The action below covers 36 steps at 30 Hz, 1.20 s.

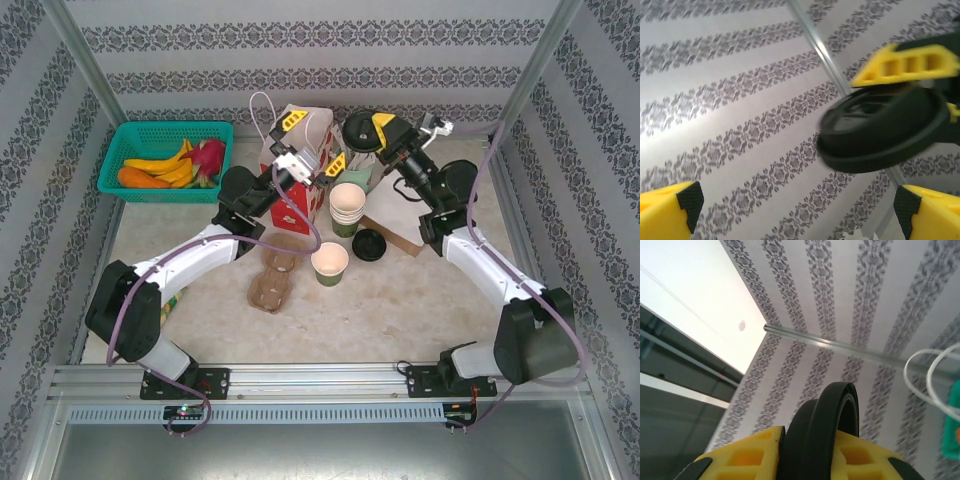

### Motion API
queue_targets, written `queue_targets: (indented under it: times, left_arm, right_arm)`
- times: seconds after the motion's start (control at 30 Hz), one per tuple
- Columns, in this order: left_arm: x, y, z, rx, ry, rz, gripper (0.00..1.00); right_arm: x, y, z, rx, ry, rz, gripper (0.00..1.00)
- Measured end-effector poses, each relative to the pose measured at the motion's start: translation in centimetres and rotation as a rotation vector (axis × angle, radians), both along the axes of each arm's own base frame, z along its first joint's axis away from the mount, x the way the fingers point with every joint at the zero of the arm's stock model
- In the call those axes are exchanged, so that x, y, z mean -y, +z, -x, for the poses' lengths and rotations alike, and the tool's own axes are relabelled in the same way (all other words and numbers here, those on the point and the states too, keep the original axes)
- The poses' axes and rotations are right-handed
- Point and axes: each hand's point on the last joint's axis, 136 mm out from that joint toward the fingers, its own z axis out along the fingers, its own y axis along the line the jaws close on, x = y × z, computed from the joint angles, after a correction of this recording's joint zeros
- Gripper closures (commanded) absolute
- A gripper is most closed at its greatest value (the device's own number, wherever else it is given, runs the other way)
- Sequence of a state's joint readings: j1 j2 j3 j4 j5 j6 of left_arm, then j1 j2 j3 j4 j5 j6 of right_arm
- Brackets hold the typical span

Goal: Pack the takeout coffee

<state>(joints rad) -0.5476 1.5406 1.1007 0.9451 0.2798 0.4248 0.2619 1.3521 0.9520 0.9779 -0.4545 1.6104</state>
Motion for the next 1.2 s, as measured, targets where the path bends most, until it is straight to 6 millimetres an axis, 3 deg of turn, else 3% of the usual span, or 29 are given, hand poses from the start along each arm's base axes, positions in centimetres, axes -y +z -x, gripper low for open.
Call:
queue_targets:
  times: [0.2, 0.33, 0.4, 0.5, 0.63, 0.83, 1.0, 1.2]
  left_arm:
    - [-4.0, 0.6, -1.0, -0.422, -0.037, 0.410, 0.01]
    - [-5.1, 1.1, -1.7, -0.707, -0.158, 0.602, 0.00]
    - [-5.2, 1.4, -1.7, -0.837, -0.239, 0.673, 0.05]
    - [-4.6, 2.3, -1.1, -0.999, -0.377, 0.731, 0.13]
    - [-2.2, 4.4, 0.5, -1.160, -0.596, 0.727, 0.21]
    - [-0.8, 4.1, 2.0, -1.321, -0.729, 0.725, 0.31]
    - [-0.1, 4.1, 2.2, -1.387, -0.793, 0.724, 0.33]
    - [0.4, 4.3, 2.2, -1.434, -0.842, 0.728, 0.38]
  right_arm:
    - [1.9, 0.4, 0.5, 0.212, -0.227, 0.204, 1.00]
    - [0.9, 1.4, 1.8, 0.399, -0.321, 0.381, 1.00]
    - [0.0, 1.9, 2.8, 0.504, -0.364, 0.463, 1.00]
    - [-1.6, 2.8, 4.1, 0.655, -0.419, 0.565, 1.00]
    - [-2.9, 4.9, 5.0, 0.806, -0.506, 0.627, 1.00]
    - [-4.2, 7.4, 4.4, 0.922, -0.601, 0.623, 1.00]
    - [-5.4, 7.9, 3.0, 0.966, -0.636, 0.596, 1.00]
    - [-7.1, 7.7, 3.0, 1.015, -0.635, 0.582, 1.00]
